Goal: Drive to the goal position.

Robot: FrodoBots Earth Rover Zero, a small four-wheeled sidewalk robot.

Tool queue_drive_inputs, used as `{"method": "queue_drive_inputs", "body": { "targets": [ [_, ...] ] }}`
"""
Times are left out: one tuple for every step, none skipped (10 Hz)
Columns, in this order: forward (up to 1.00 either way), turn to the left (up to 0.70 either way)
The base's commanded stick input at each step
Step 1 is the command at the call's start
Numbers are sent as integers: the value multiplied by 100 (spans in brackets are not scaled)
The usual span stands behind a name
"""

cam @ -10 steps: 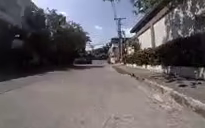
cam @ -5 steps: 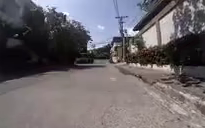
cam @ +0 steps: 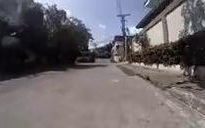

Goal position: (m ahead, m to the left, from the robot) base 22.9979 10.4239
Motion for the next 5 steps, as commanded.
{"method": "queue_drive_inputs", "body": {
  "targets": [
    [100,0],
    [100,0],
    [100,0],
    [100,0],
    [100,0]
  ]
}}
